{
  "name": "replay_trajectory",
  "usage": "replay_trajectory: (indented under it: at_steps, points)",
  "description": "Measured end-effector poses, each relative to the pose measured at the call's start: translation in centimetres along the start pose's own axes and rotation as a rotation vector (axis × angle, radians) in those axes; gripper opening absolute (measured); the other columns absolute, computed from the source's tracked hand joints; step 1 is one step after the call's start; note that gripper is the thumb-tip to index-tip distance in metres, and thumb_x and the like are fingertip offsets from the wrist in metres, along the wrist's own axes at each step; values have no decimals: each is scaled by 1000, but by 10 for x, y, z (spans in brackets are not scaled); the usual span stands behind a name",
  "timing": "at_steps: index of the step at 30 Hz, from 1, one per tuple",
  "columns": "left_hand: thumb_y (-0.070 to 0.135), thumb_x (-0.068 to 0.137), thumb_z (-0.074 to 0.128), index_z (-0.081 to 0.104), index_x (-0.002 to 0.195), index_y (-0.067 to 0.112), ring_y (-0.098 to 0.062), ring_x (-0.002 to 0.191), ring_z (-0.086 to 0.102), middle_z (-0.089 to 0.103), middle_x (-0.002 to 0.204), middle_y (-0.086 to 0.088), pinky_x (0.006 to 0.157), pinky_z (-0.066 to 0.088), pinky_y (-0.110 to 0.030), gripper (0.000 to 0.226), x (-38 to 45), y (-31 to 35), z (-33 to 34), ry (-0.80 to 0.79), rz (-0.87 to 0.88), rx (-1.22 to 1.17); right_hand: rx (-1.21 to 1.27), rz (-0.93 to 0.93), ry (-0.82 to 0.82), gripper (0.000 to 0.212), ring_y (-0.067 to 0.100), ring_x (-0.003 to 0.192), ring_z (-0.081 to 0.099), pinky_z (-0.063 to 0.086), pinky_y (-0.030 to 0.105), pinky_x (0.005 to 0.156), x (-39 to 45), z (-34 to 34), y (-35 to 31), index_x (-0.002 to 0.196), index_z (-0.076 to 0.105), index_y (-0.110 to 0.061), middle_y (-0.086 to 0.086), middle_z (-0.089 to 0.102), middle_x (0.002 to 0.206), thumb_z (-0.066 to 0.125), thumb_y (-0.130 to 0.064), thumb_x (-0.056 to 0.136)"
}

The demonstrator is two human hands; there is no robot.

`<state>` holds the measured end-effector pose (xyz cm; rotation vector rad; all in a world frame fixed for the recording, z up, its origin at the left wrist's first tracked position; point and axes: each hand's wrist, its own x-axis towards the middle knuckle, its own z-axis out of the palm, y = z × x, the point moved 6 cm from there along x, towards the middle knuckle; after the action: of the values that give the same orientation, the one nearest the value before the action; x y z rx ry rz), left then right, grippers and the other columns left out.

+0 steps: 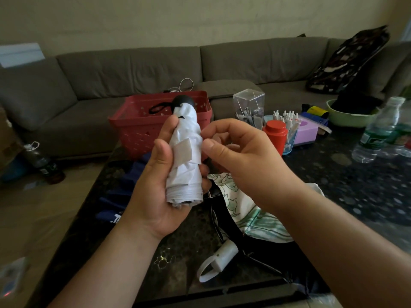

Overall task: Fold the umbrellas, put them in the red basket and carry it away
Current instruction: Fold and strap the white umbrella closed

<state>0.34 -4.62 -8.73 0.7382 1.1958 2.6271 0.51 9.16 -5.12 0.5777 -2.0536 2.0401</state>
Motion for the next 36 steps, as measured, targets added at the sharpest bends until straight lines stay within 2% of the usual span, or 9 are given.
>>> replay_trajectory:
  at_steps: [7,16,19,21,24,27,29,32,36]
  points:
    - [54,87,74,61,139,43,-18,86,65,64,133,0,67,59,-30,55,0,-14,3,-103,-92,-22,95,99,-67,12,32,64,58,55,50,70,-2,-1,1,96,66,-2,16,64,78,64,-11,102]
    - [52,83,81,61,140,47,-18,82,60,64,130,-2,67,58,-30,60,-1,-21,6,-93,-160,-128,-50,180,44,21,13,59,60,53,25,58,-2,-8,13,94,64,0,0,63,67,55,-14,107]
    - [51,84,80,60,140,45,-18,83,63,64,128,-3,68,59,-30,59,-2,-18,4,-88,-165,-131,-38,176,45,19,14,62,61,56,26,63,-3,-5,12,94,66,-3,-1,65,68,58,-15,107]
    - [51,82,83,61,139,44,-19,83,64,64,128,-4,67,59,-31,62,-1,-14,2,-51,-147,-102,-66,166,80,16,17,67,61,56,35,70,-2,-7,12,93,66,-6,2,65,73,62,-18,104]
    - [50,80,85,64,134,41,-21,96,69,65,135,-3,73,61,-34,59,2,-7,-2,47,-60,16,-67,225,133,25,21,66,54,49,39,65,-3,-8,15,84,59,-14,3,58,69,68,-29,101]
    - [43,92,65,71,125,44,-22,119,70,68,140,1,91,61,-42,34,4,-2,-6,219,60,137,-79,320,22,36,18,61,50,46,37,64,-9,1,19,73,62,-17,-4,53,59,69,-43,97]
    - [41,91,58,73,118,52,-25,123,70,69,139,5,99,58,-53,33,3,1,-10,334,94,192,-125,342,-75,37,12,60,55,50,32,64,-13,11,20,76,69,-15,-5,59,61,71,-48,94]
    - [41,92,56,74,112,57,-27,125,69,70,137,8,108,51,-62,31,1,5,-10,369,132,231,-103,340,-39,32,14,60,55,50,35,63,-13,13,23,81,70,-14,0,61,64,74,-43,93]
    - [44,91,63,74,116,54,-23,131,65,68,138,15,109,52,-58,29,0,7,-9,365,186,307,35,441,-45,26,18,65,53,51,34,65,-11,16,31,83,67,-12,5,58,71,74,-33,95]
